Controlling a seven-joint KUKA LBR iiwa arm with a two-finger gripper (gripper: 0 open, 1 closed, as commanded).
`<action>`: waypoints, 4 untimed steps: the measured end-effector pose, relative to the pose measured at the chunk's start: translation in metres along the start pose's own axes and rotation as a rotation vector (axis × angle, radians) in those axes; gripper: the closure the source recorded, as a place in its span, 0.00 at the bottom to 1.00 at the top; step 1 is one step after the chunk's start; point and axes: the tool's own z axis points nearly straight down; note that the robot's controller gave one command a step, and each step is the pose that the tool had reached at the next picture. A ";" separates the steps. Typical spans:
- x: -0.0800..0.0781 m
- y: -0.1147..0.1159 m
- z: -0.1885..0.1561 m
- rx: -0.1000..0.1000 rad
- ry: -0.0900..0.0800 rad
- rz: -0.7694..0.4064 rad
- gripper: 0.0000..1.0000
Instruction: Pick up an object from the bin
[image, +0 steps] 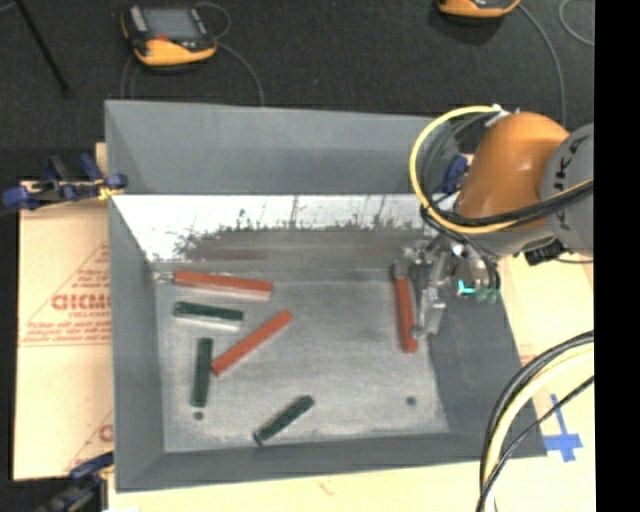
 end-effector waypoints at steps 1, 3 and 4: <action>-0.006 0.000 0.004 0.000 -0.002 -0.169 0.00; -0.021 0.022 0.025 0.000 -0.004 -0.671 0.00; -0.011 0.005 0.049 -0.003 -0.001 -0.723 0.00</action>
Offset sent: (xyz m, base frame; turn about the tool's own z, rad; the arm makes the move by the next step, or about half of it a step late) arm 0.0314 0.0023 0.0022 -0.7137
